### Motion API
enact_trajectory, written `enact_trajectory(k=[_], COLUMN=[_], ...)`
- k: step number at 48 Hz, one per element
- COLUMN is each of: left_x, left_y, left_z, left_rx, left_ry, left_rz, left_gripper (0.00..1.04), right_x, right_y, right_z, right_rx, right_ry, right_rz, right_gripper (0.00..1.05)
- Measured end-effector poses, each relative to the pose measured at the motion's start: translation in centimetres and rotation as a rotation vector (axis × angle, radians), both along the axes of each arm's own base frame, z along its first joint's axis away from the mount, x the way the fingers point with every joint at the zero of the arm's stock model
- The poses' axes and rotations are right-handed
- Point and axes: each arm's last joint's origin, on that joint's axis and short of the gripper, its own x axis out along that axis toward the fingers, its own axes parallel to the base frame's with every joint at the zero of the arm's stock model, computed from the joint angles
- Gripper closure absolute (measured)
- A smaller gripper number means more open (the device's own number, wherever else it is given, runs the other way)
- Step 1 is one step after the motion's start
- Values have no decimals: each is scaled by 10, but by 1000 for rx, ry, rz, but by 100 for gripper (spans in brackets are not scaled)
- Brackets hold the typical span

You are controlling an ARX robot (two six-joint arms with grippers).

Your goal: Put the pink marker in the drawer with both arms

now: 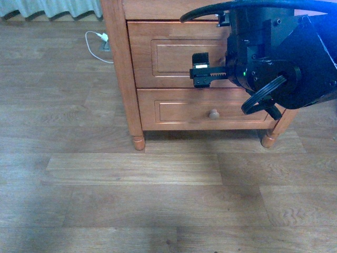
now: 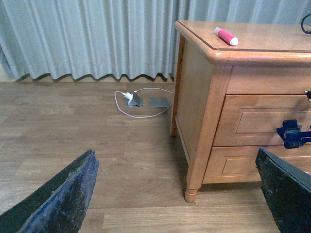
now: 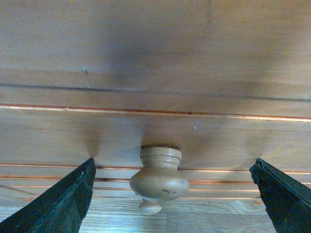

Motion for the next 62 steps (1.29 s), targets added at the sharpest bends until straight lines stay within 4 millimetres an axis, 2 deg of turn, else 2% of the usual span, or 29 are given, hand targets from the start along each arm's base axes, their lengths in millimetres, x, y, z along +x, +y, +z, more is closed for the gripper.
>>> enact_trajectory(k=[44,50,59,62], left_x=[0,0,0,0], left_y=[0,0,0,0], left_z=[0,0,0,0], left_rx=[0,0,0,0], left_ry=[0,0,0,0], left_rz=[0,0,0,0], left_gripper=[6,6,6,6], right_x=[-4,-4,-4,-4], right_y=[2,2,3,3], right_z=[5,6,6,5], right_rx=[19,17,18,21], right_ry=[-14,-22,-23,-21], right_rz=[19,13,16,22], right_gripper=[8,23,61,70])
